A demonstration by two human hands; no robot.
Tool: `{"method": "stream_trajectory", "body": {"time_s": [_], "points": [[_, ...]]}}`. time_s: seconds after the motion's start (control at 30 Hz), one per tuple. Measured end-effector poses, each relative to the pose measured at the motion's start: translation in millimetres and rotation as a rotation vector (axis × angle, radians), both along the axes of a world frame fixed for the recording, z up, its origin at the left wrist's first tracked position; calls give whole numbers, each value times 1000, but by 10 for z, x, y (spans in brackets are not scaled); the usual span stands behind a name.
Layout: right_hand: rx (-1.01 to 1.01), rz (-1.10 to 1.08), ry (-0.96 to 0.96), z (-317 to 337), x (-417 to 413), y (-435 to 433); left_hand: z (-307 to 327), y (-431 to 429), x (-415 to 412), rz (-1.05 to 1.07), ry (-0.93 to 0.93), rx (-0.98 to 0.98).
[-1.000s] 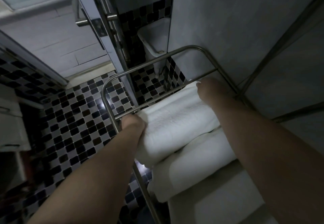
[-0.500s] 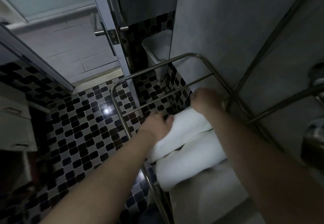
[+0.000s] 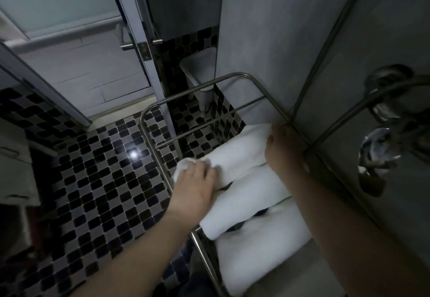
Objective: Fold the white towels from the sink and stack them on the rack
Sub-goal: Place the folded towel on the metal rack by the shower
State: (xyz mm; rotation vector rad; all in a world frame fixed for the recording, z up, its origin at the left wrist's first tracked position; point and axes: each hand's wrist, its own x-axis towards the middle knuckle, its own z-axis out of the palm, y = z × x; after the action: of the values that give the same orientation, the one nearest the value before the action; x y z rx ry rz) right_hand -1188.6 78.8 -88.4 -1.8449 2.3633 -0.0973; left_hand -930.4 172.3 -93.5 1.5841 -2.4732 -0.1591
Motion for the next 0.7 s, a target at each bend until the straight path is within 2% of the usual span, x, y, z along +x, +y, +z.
{"method": "stream_trajectory", "body": {"time_s": [0.03, 0.07, 0.13, 0.23, 0.3, 0.4, 0.5, 0.63, 0.7], "points": [[51, -22, 23, 14, -26, 75, -6, 70, -49, -65, 84, 101], [124, -41, 29, 19, -45, 119, -21, 109, -106, -44, 157, 264], [255, -59, 6, 63, -44, 160, -66, 73, -174, 143, 274, 578], [442, -26, 18, 130, 24, 120, -128, -99, -228, 286, 316, 1052], [535, -5, 80, 141, 71, 76, -164, -191, -248, 335, 323, 1235], [636, 27, 152, 69, 97, -20, -303, -223, -280, 411, 277, 1234], [682, 65, 136, 33, 91, -121, -392, -207, -287, 549, 371, 1153], [603, 33, 79, 39, -18, -186, -410, -179, -233, 611, 448, 1195], [570, 14, 158, 48, -35, -139, -413, -153, -230, 644, 475, 1219]]}}
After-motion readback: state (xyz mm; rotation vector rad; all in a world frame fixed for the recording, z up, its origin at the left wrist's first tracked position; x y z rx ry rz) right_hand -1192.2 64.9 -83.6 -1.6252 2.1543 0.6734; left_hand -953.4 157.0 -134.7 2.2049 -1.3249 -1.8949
